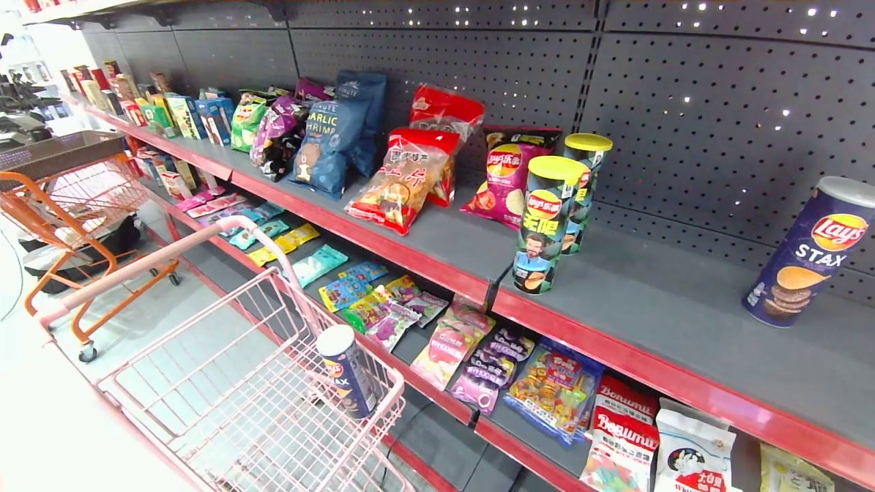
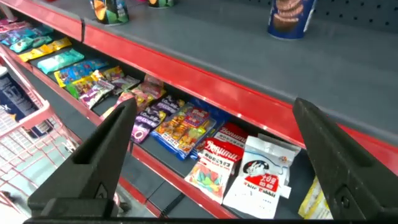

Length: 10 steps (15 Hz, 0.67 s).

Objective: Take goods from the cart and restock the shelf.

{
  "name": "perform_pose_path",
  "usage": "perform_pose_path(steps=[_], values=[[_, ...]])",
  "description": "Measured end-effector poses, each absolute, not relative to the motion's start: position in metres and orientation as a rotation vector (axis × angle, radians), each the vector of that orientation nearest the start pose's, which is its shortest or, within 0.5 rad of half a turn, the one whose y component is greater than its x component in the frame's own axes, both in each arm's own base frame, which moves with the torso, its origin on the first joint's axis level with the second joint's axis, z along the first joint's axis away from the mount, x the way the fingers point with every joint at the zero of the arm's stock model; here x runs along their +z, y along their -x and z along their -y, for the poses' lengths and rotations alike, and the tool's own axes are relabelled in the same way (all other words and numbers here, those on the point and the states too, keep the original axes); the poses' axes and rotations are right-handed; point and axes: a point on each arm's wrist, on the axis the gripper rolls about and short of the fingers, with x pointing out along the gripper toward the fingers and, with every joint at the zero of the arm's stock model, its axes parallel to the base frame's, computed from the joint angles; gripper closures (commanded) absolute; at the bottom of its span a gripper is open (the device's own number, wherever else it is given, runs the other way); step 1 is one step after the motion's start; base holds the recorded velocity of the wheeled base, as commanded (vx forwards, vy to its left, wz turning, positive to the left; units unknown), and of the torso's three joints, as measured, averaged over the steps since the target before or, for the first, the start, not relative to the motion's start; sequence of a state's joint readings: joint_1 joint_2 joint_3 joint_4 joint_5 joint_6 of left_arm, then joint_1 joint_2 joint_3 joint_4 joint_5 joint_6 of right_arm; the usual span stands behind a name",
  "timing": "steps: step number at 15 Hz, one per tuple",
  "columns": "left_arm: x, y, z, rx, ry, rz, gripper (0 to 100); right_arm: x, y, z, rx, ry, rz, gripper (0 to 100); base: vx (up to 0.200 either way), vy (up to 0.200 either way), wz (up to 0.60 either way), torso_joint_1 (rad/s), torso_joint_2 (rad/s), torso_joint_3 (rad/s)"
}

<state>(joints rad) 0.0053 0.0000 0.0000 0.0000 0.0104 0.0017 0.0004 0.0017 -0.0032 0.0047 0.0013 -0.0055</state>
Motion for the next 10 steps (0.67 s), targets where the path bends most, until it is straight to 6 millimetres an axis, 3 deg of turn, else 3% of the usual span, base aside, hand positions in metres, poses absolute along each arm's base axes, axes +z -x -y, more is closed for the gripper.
perform_pose_path(steps=[10], values=[[0.0756,0.0228,-0.0001,0.014,-0.002,0.000,0,0.0759,0.0229,0.0000,0.003,0.007,-0.003,0,0.000,0.000,0.00,-0.148,0.37,0.217]])
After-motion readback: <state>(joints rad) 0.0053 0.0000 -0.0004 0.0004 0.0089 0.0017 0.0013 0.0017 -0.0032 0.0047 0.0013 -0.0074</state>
